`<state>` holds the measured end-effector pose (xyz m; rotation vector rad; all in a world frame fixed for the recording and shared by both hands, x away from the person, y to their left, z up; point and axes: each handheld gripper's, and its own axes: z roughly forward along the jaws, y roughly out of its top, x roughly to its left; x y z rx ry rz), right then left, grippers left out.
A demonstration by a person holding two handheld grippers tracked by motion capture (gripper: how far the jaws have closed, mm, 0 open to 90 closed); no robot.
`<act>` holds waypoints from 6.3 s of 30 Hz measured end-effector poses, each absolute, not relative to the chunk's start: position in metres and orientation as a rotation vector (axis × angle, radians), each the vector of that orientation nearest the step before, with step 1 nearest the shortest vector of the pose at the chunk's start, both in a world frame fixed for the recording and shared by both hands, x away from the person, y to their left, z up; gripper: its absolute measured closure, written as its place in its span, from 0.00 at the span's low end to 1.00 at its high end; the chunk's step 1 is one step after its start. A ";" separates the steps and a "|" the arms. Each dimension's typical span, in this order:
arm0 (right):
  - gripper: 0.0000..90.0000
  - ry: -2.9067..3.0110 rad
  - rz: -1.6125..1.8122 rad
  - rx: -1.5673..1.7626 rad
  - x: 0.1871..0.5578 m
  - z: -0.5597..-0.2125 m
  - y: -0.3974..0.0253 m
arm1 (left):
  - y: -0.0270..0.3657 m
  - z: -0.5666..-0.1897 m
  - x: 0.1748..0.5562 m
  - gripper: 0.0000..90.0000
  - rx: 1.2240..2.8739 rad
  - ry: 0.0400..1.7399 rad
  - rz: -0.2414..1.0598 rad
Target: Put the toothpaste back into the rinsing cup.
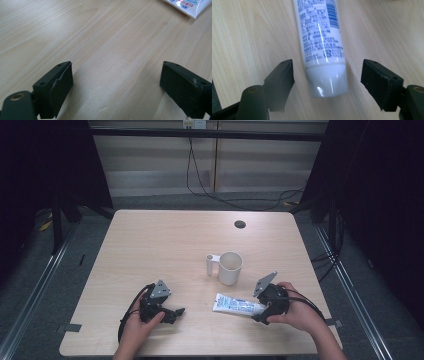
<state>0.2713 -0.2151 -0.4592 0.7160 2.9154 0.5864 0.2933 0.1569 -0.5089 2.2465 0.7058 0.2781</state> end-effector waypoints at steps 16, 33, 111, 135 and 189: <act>0.31 2.996 0.420 0.569 0.287 -0.455 -0.170 | 0.157 -0.509 0.293 0.13 2.248 0.707 0.282; 0.39 3.040 0.271 0.549 0.300 -0.466 -0.130 | 0.157 -0.509 0.293 0.13 2.249 0.706 0.281; 0.74 2.831 0.957 0.726 0.283 -0.396 -0.209 | 0.156 -0.509 0.295 0.12 2.253 0.706 0.276; 0.74 2.618 1.296 0.828 0.289 -0.384 -0.231 | 0.156 -0.509 0.295 0.12 2.252 0.707 0.275; 0.74 2.234 1.590 0.910 0.307 -0.362 -0.241 | 0.156 -0.509 0.295 0.12 2.252 0.707 0.275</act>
